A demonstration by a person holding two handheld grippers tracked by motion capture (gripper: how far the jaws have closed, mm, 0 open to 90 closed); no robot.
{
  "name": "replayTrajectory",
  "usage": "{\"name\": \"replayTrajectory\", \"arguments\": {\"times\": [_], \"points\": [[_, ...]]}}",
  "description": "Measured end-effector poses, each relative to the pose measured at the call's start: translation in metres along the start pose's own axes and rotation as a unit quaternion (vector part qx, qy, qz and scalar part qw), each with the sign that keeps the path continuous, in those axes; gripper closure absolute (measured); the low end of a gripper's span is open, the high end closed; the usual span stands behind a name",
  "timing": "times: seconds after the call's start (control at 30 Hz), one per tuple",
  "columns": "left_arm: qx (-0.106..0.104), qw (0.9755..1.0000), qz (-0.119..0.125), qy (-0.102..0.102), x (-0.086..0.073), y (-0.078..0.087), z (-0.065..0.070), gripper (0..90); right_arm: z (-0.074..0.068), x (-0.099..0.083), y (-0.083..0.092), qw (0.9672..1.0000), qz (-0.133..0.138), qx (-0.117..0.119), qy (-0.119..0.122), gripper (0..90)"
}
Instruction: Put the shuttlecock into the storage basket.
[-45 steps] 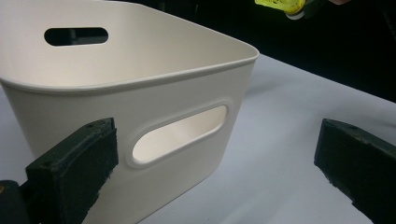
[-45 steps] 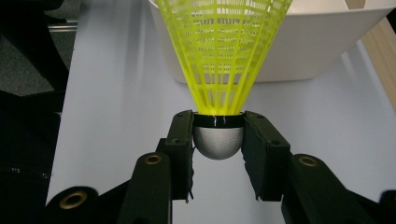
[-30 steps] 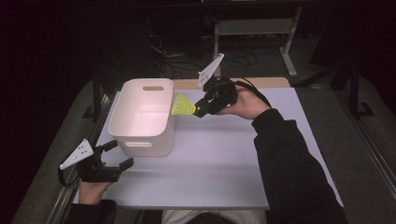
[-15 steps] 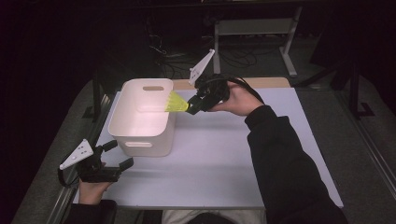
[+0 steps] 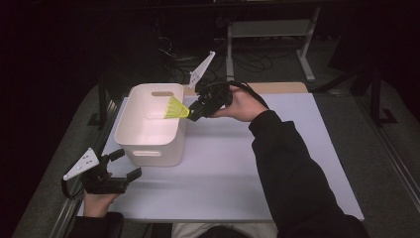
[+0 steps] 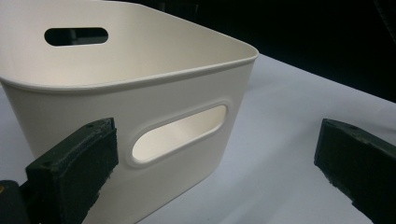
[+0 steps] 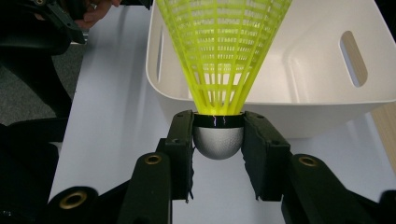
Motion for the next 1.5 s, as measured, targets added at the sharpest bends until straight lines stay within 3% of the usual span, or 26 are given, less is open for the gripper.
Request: {"name": "replayTrajectory", "arguments": {"times": [1.5], "points": [[0.001, 1.0000, 0.001, 0.001, 0.000, 0.000, -0.001, 0.0, 0.004, 0.026, -0.057, 0.9993, -0.010, 0.036, 0.001, 63.2]]}}
Point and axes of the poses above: each handheld gripper's, and its own axes: y roughly backward along the jaws, x roughly out of its top, z roughly to its right, the point moved 2 cm from there along -y, roughly forward along the jaws, and after that the axes turned 7 degrees about z, right-handed, at the moved point
